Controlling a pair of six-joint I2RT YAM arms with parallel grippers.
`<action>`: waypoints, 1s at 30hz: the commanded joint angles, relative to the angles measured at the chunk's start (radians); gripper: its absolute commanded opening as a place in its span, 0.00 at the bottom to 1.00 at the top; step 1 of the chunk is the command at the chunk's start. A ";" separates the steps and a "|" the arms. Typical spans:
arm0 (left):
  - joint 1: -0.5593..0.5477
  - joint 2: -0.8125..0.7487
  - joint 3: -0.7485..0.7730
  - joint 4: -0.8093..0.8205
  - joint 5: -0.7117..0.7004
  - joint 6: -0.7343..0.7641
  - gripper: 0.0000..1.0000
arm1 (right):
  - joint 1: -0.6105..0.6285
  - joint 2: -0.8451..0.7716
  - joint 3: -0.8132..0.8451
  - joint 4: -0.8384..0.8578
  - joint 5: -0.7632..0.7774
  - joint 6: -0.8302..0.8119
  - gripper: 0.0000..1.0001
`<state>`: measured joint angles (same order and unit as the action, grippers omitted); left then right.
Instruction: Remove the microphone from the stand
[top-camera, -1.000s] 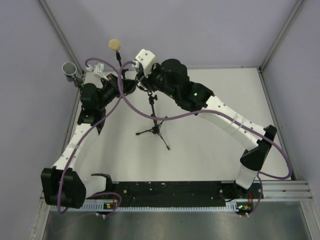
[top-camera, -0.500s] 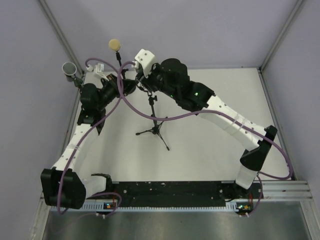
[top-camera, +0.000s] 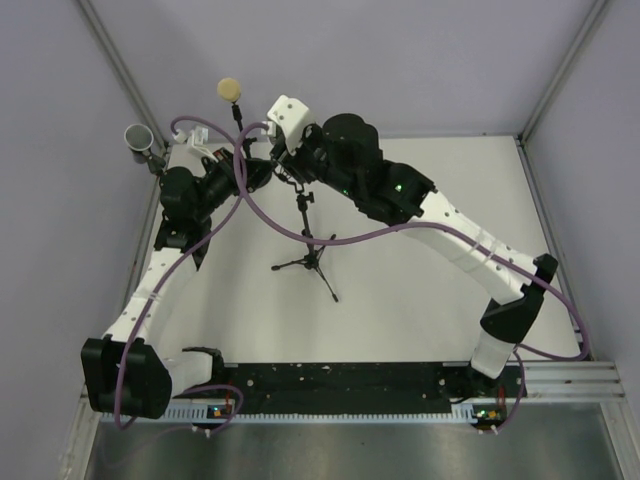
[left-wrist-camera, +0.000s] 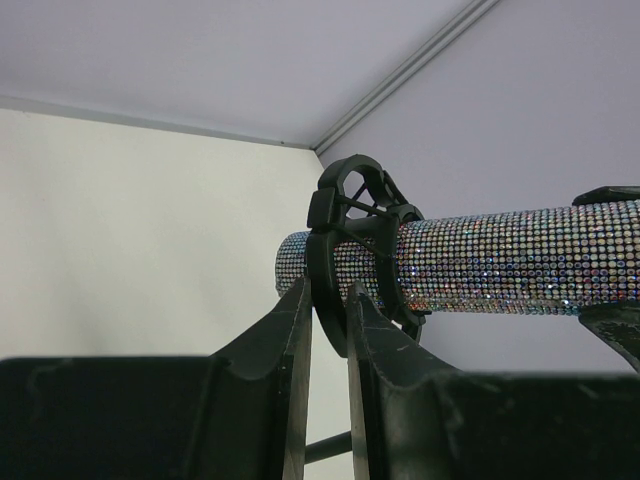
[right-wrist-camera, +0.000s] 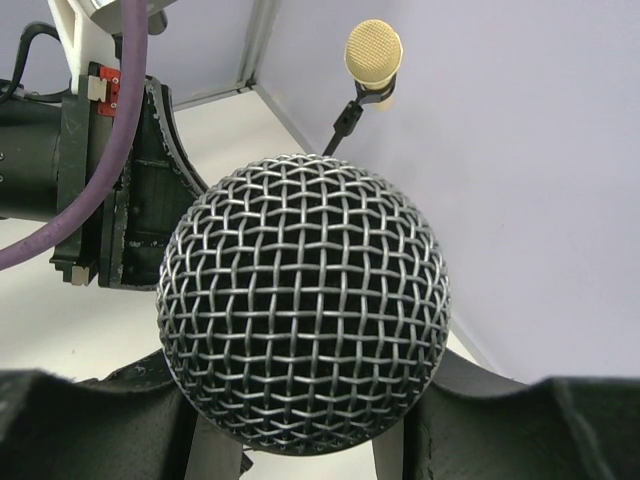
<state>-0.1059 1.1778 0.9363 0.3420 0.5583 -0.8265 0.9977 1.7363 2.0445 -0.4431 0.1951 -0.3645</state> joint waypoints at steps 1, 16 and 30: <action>0.011 0.009 -0.010 -0.055 -0.061 0.081 0.00 | 0.028 -0.070 0.074 0.046 -0.011 -0.002 0.22; 0.011 0.014 -0.011 -0.057 -0.067 0.089 0.00 | 0.033 -0.080 0.121 0.024 -0.023 0.002 0.25; 0.011 0.002 -0.016 -0.058 -0.072 0.095 0.00 | 0.035 -0.070 0.082 0.027 -0.007 -0.024 0.53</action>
<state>-0.1066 1.1778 0.9367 0.3408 0.5362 -0.8116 1.0119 1.7267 2.1090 -0.4805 0.1867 -0.3676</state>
